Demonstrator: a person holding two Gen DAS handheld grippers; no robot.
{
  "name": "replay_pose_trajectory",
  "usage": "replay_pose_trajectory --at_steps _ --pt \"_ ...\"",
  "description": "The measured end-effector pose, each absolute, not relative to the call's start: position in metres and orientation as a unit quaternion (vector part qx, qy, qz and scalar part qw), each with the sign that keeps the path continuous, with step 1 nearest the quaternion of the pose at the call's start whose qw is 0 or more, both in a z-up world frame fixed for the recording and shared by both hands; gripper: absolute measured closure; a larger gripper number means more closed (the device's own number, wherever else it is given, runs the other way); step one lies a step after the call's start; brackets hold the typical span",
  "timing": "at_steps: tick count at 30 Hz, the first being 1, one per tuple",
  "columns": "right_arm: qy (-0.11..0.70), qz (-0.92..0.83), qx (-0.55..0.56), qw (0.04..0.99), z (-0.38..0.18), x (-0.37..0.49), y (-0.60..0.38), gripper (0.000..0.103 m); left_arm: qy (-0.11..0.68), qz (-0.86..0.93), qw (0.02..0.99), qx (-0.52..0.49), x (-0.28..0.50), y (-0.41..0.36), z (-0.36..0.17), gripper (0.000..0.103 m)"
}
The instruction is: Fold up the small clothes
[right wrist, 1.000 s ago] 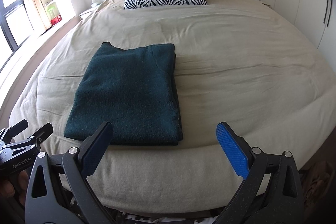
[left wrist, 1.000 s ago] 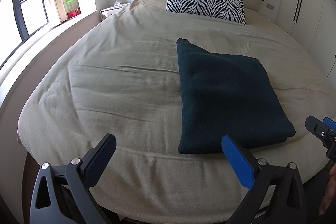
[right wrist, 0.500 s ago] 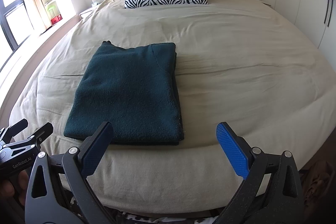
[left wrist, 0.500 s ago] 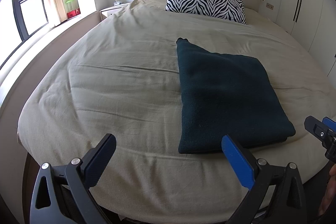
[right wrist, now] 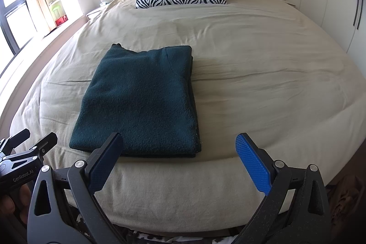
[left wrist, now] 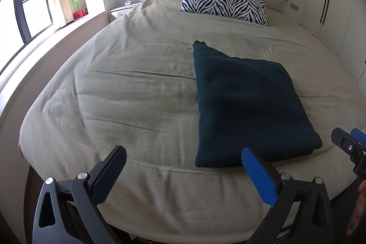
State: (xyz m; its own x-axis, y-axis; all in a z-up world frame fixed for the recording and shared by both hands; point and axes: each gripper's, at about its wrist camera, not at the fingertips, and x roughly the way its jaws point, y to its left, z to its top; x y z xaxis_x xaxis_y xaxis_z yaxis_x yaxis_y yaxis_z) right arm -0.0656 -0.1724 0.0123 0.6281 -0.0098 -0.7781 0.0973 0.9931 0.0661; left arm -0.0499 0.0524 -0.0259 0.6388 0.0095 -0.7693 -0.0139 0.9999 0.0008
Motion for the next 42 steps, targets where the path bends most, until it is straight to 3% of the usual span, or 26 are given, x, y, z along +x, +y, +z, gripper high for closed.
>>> replay_pose_trajectory --at_steps 42 --pt "0.437 -0.024 0.053 0.897 0.0057 -0.0662 -0.1776 0.003 0.432 0.008 0.902 0.001 -0.0498 0.0578 -0.0349 0.0"
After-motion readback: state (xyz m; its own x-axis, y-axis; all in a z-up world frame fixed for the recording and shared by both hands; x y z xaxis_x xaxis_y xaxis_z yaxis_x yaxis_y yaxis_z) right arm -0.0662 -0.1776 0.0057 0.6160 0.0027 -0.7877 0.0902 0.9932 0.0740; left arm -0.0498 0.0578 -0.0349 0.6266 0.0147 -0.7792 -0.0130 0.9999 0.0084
